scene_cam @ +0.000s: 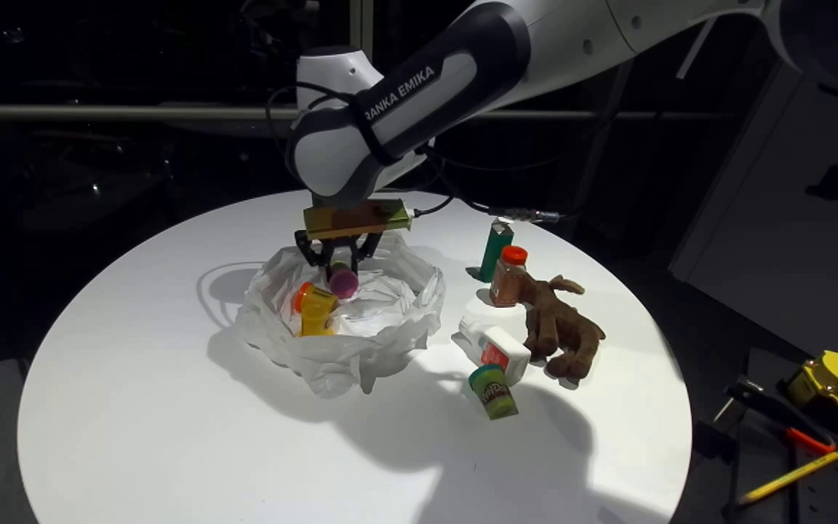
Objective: Remove the objects in the plastic and place them on the table
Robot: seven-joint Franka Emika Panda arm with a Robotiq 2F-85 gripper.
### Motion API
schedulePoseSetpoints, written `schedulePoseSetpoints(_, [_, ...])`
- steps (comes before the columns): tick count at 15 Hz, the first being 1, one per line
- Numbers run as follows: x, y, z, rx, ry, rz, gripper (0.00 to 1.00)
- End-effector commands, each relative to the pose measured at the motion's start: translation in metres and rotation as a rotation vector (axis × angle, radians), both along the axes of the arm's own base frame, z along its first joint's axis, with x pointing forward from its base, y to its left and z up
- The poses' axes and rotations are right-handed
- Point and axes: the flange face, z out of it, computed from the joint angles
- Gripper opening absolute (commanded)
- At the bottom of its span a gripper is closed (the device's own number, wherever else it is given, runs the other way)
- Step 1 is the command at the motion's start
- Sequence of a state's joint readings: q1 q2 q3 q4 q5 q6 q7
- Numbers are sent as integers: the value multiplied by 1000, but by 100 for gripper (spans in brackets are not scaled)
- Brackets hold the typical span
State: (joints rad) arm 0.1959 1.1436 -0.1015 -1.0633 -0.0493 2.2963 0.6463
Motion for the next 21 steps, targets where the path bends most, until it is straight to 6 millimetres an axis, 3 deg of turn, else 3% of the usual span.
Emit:
schedulePoseSetpoints(1, [-9, 4, 41, 25, -12, -18, 19])
schedulePoseSetpoints(6, [-42, 11, 85, 7, 17, -3, 19])
schedulePoseSetpoints(10, [-84, 23, 95, 32, 92, 44, 19])
schedulePoseSetpoints(15, [-149, 31, 75, 13, 177, 76, 19])
schedulePoseSetpoints(21, [-247, 34, 40, 2, 296, 146, 19])
